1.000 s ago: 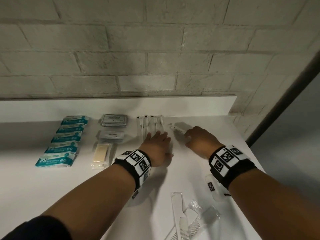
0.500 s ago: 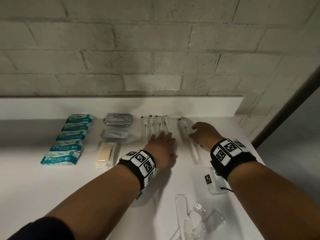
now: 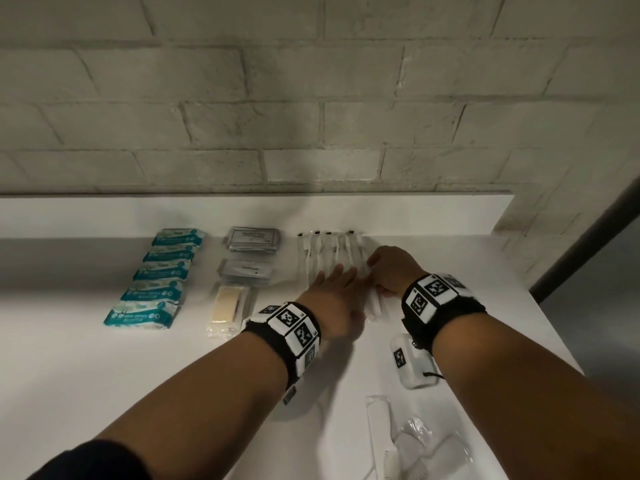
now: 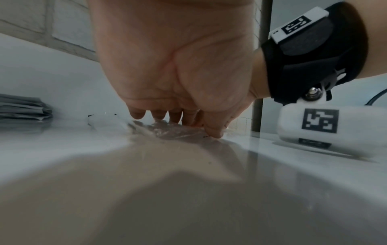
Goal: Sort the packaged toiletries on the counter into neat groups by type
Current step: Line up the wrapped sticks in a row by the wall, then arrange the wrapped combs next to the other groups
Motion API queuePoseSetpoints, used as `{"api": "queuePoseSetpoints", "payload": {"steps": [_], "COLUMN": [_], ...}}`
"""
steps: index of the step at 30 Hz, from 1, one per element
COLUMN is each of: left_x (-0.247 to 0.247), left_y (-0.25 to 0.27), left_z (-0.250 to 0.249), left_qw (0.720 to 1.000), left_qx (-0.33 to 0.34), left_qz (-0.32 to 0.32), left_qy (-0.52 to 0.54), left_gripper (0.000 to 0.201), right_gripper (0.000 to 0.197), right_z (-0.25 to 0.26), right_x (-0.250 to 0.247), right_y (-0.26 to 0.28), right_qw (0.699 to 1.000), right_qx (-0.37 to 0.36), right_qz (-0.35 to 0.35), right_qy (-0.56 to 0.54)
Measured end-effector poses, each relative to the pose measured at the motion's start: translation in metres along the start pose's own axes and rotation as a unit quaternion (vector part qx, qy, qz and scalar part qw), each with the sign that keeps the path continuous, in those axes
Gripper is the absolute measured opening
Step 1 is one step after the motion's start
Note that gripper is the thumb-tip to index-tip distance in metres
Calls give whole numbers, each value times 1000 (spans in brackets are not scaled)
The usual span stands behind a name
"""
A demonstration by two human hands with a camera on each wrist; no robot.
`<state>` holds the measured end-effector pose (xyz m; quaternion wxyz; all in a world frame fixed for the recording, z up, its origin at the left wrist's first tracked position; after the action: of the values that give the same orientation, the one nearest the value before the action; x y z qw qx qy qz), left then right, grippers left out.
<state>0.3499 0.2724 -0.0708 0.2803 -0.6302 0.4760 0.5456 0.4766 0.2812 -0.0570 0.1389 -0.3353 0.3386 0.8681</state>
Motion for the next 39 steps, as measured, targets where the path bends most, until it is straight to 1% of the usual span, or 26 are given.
{"api": "queuePoseSetpoints", "payload": {"steps": [2,3,4,6,7,8,9,11,15,18,20,21,23,24,25,26,28,29,31,32,33,34,35,36,37,39], "left_x": [-3,-6,-11,-16,-16,-14,-11,-6,-6,-10,-17,-22,-34,-36,-38,-34,-16,-6,11,19,26,29,29,27,26,25], "left_y": [2,2,4,8,11,12,12,11,5,8,14,18,28,35,40,47,62,71,82,87,89,92,93,97,101,113], "left_z": [4,8,16,36,47,54,58,61,63,62,54,47,24,6,-10,-29,-70,-89,-116,-126,-128,-129,-125,-121,-115,-103], "left_qw": [1000,999,998,990,984,979,976,976,975,976,980,983,992,995,997,998,993,987,977,974,975,978,983,987,991,993], "left_qx": [-16,-33,-60,-136,-174,-197,-207,-203,-203,-207,-192,-175,-111,-63,-15,33,120,152,187,193,184,167,145,123,101,52], "left_qz": [4,-6,-22,-42,-36,-19,-1,18,6,-3,-17,-28,-60,-72,-71,-50,23,57,101,114,118,115,103,92,86,99], "left_qy": [9,7,3,18,35,50,62,79,86,63,48,39,12,3,-1,-3,5,9,0,-17,-34,-43,-42,-38,-36,-30], "left_gripper": [77,80,83,84,84,84,84,85,85,85,83,79,63,54,46,40,41,44,51,52,51,47,40,34,31,32], "right_gripper": [30,27,24,28,29,29,30,32,42,59,66,64,50,41,30,22,15,15,16,17,20,23,23,23,23,26], "right_z": [-2,-5,-8,-14,-15,-15,-15,-14,-15,-19,-26,-30,-40,-49,-54,-62,-83,-94,-111,-118,-123,-126,-127,-126,-125,-124], "right_x": [2,2,2,0,1,1,3,5,5,4,2,0,-4,-4,-6,-7,-8,-9,-8,-7,-7,-10,-12,-11,-6,12], "right_y": [-5,-7,-10,-15,-17,-19,-20,-22,-24,-22,-15,-10,8,20,31,43,68,82,105,117,127,139,150,162,176,196], "right_qw": [1000,998,996,989,988,989,990,991,991,987,981,979,977,976,974,972,970,970,975,979,986,995,1000,996,988,973], "right_qx": [6,12,23,41,44,43,39,31,37,52,66,71,76,79,76,72,64,61,56,52,43,27,9,-12,-34,-73], "right_qz": [19,32,45,59,59,54,51,45,46,57,74,80,94,101,108,114,119,119,119,113,94,53,5,-34,-51,-41], "right_qy": [-23,-47,-78,-128,-135,-132,-126,-119,-123,-142,-164,-171,-175,-178,-183,-192,-203,-203,-178,-161,-131,-74,8,85,141,217]}}
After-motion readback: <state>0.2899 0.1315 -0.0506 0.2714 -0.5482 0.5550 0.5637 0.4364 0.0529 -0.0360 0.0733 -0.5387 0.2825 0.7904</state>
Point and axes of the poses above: each hand's wrist, its own y-axis away from the middle knuckle, its own x-axis out of the palm, z = x × y, the point moved 7 cm from there along -y, towards the middle knuckle, and after that the axes turned 12 degrees about x, right-handed, at the moved point
